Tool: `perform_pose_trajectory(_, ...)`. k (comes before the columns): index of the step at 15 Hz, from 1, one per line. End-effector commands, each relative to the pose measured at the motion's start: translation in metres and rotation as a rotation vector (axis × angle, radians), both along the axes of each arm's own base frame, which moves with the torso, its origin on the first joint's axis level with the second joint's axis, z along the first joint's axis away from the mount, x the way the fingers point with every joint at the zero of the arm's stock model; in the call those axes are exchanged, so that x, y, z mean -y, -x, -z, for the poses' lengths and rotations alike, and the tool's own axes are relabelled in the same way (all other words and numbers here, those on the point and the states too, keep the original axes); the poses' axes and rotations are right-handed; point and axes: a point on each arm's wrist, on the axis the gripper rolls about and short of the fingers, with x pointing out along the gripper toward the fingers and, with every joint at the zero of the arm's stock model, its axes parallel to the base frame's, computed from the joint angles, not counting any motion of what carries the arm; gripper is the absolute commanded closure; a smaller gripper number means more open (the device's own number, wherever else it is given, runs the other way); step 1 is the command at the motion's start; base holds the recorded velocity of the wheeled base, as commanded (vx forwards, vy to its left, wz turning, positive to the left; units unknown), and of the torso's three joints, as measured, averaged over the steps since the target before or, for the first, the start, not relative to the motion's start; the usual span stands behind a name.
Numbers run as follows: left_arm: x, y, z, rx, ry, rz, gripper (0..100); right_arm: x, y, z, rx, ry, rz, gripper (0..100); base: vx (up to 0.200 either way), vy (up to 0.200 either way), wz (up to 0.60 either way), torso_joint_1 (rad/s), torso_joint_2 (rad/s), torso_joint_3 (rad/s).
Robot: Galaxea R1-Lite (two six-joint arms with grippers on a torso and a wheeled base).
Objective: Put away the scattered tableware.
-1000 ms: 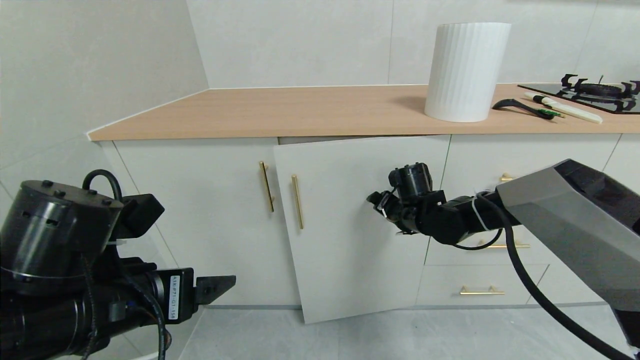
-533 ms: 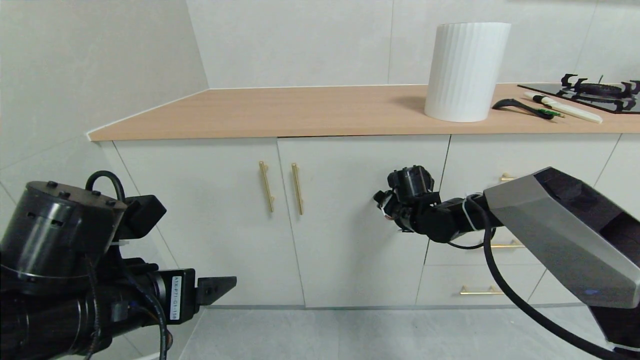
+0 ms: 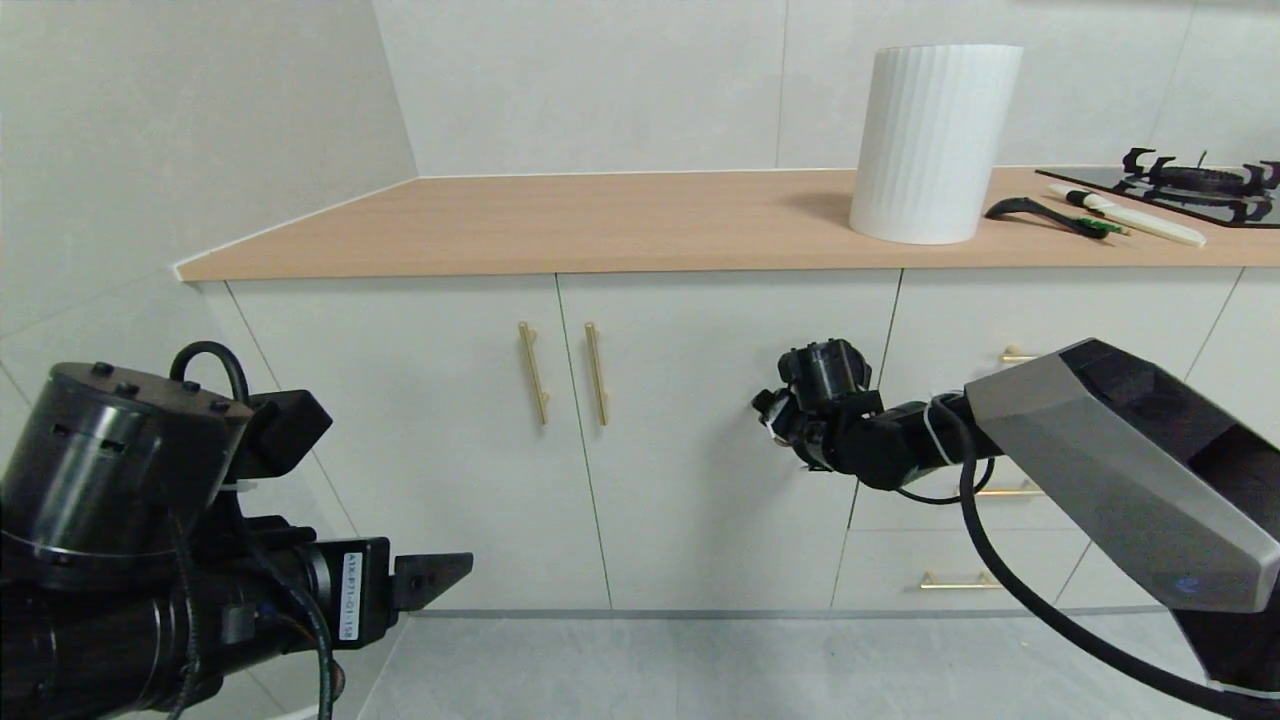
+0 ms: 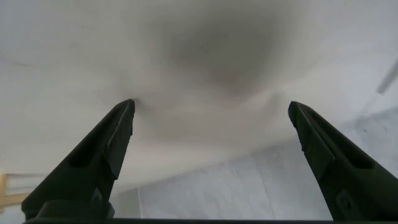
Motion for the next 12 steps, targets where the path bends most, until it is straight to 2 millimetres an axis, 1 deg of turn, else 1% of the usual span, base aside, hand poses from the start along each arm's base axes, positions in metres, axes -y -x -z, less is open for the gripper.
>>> perform_pose_trajectory(1, 0.000, 0.000, 0.000, -0.001, -0.001, 0.000, 0, 0.007, 0.030, -0.021, -0.036, -0.018, -0.085, 0, 0.000, 0.000, 0.00, 0.000, 0.00, 0.000)
perform_pose_trajectory(3, 0.000, 0.000, 0.000, 0.000, 0.000, 0.000, 0, 0.021, 0.070, -0.036, -0.103, -0.026, -0.309, 0, 0.000, 0.000, 0.00, 0.000, 0.00, 0.000)
perform_pose_trajectory(5, -0.001, 0.001, -0.001, 0.006, 0.003, 0.000, 0, 0.031, 0.091, -0.039, -0.076, -0.011, -0.472, 0, 0.000, 0.000, 0.00, 0.000, 0.00, 0.000)
perform_pose_trajectory(7, -0.001, 0.001, -0.002, 0.008, 0.005, 0.000, 0, 0.032, 0.096, -0.037, 0.019, -0.003, -0.496, 0, 0.000, 0.000, 0.00, 0.000, 0.00, 0.000)
perform_pose_trajectory(8, -0.001, 0.002, -0.002, 0.011, 0.006, 0.000, 0, 0.034, 0.099, -0.041, 0.041, -0.001, -0.496, 0, 0.000, 0.000, 0.00, 0.000, 0.00, 0.000)
perform_pose_trajectory(9, -0.002, 0.003, -0.004, 0.020, 0.009, -0.004, 0, 0.037, 0.106, -0.050, 0.066, 0.020, -0.496, 0, 0.000, 0.000, 0.00, 0.000, 0.00, 0.000)
perform_pose_trajectory(10, -0.005, 0.006, -0.008, 0.039, 0.012, -0.015, 0, 0.044, 0.116, -0.059, 0.090, 0.049, -0.482, 0, 0.000, 0.000, 0.00, 0.000, 0.00, 0.000)
perform_pose_trajectory(12, -0.016, 0.015, -0.019, 0.103, 0.025, -0.063, 0, 0.063, 0.140, -0.093, 0.183, 0.097, -0.434, 0, 0.000, 0.000, 0.00, 0.000, 0.00, 0.000)
